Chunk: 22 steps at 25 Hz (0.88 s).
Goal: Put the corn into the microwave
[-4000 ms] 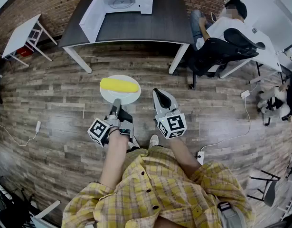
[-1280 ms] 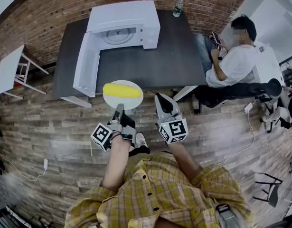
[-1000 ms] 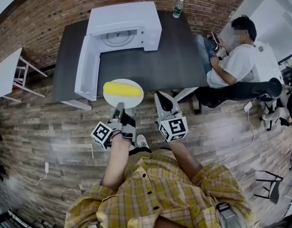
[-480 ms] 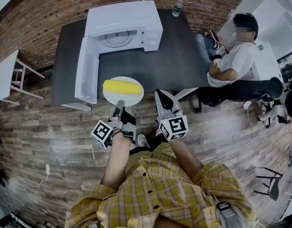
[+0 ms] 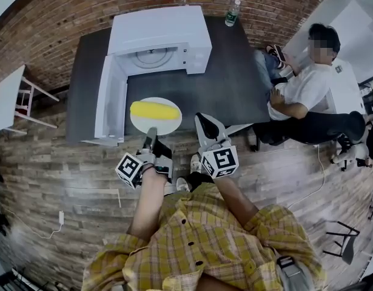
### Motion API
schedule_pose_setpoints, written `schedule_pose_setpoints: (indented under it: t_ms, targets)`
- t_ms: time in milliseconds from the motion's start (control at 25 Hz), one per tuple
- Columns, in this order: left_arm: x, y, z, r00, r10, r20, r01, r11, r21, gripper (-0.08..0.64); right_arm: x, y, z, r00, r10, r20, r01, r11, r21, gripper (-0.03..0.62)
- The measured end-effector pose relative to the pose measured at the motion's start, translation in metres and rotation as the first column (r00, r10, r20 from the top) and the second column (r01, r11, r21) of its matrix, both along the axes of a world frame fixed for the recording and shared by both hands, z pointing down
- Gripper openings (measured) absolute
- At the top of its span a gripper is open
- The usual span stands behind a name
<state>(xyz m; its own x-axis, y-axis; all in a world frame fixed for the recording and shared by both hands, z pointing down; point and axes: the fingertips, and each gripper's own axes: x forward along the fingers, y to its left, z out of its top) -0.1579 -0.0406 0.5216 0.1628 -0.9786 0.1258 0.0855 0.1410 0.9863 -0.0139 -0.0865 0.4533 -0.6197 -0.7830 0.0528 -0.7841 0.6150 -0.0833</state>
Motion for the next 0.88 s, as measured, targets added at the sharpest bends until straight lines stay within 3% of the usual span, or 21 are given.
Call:
schedule_pose_setpoints:
  t_ms: [240, 360, 880]
  targets:
    - [0.002, -0.028, -0.003, 1.0, -0.012, 0.016, 0.012, 1.0, 0.015, 0.017, -0.004, -0.028, -0.004, 1.0, -0.029, 0.002, 0.029, 1.0, 0.007, 0.003]
    - [0.007, -0.047, -0.006, 0.999, -0.029, -0.014, 0.029, 0.999, 0.023, 0.017, -0.003, -0.046, -0.004, 0.999, -0.045, 0.005, 0.045, 0.999, 0.003, 0.003]
    - [0.014, -0.099, 0.003, 0.995, -0.097, -0.016, 0.097, 0.995, 0.001, 0.017, 0.009, -0.098, 0.008, 0.995, -0.096, 0.01, 0.096, 0.995, -0.007, 0.003]
